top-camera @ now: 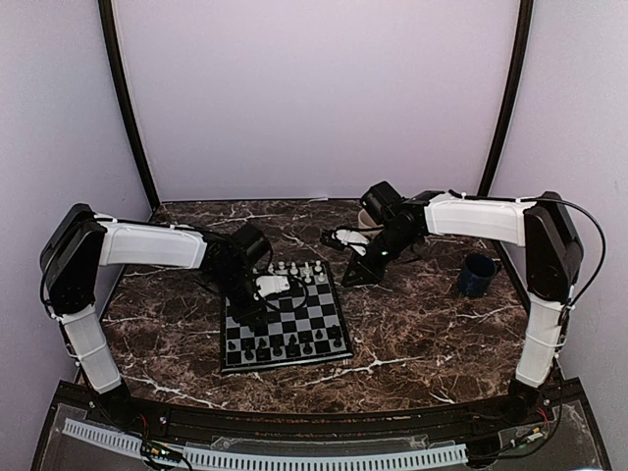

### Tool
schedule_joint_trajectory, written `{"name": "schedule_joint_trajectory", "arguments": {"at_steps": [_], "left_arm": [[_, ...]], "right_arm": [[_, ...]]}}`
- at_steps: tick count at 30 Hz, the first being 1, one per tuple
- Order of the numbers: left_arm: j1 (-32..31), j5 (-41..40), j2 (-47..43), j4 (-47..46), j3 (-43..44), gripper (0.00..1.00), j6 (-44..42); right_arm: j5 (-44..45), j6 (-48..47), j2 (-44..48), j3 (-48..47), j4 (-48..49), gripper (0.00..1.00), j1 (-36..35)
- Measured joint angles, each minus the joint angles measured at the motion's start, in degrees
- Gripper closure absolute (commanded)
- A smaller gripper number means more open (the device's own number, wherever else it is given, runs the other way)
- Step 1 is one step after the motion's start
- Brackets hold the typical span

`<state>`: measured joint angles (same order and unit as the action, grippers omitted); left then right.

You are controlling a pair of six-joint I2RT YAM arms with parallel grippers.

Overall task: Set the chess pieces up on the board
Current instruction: Pick up the rook from the chessboard.

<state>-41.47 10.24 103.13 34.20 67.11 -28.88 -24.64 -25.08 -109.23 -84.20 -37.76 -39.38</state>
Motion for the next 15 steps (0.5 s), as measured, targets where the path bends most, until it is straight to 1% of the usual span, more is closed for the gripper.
{"name": "schedule_joint_trajectory", "arguments": {"at_steps": [7, 15], "left_arm": [[-1.4, -0.3, 1.4, 0.4, 1.4, 0.80, 0.7], [-1.5, 0.1, 1.9, 0.3, 2.1, 0.85, 3.1]], "right_arm": [[0.0, 0.0, 0.0, 0.0, 0.0, 0.81, 0.0], [-0.1, 0.1, -0.1, -0.3, -0.2, 0.82, 0.0]]}}
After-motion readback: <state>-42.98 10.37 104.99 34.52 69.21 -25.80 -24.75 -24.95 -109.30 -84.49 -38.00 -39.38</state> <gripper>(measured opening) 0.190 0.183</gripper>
